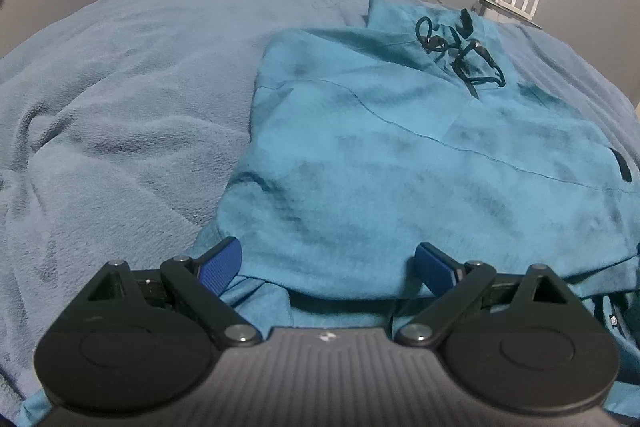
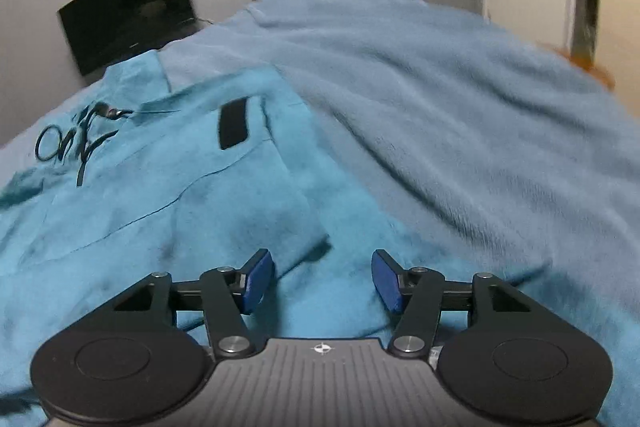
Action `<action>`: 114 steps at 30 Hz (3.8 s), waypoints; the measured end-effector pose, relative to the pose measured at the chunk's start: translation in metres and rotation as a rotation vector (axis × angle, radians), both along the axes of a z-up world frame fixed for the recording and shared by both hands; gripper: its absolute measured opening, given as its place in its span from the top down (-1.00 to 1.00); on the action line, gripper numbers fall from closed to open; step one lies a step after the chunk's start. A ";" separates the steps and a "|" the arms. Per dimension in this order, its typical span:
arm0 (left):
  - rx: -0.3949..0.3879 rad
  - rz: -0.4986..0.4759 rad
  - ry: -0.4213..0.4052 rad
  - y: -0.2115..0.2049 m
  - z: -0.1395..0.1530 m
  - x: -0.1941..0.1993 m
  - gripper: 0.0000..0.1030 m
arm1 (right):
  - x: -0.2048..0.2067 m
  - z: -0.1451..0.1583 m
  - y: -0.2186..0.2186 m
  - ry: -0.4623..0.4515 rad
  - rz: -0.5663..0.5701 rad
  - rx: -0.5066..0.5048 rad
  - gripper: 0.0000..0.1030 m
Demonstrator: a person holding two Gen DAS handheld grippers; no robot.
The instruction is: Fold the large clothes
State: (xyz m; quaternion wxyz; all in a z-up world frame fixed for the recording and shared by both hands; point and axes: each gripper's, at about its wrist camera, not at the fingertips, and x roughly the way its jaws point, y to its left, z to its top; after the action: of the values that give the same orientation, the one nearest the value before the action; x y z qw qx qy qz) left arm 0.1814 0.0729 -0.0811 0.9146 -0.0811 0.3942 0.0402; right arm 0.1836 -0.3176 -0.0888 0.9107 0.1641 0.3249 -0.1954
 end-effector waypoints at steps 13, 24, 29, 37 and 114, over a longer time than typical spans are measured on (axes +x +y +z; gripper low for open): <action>-0.145 -0.154 -0.280 0.033 0.120 -0.062 -0.81 | -0.083 0.143 -0.021 -0.297 0.272 0.065 -0.51; 0.051 -0.656 -0.099 0.062 0.141 -0.174 -0.81 | -0.205 0.200 -0.065 -0.080 0.763 -0.235 -0.69; -0.001 -0.716 -0.029 0.080 0.142 -0.212 -0.81 | -0.256 0.194 -0.071 0.046 0.899 -0.251 -0.69; 0.065 -0.837 0.000 0.086 0.175 -0.265 -0.81 | -0.289 0.191 -0.057 0.126 1.064 -0.297 -0.69; 0.414 -0.176 -0.181 0.007 0.068 0.108 -0.55 | 0.083 0.066 0.015 -0.176 0.407 -0.282 -0.32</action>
State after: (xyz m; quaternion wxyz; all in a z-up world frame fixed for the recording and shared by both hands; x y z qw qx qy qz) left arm 0.2890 0.0798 -0.0135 0.9433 0.1396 0.2994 0.0330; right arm 0.2665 -0.3023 -0.0224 0.9699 -0.0169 0.2402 -0.0363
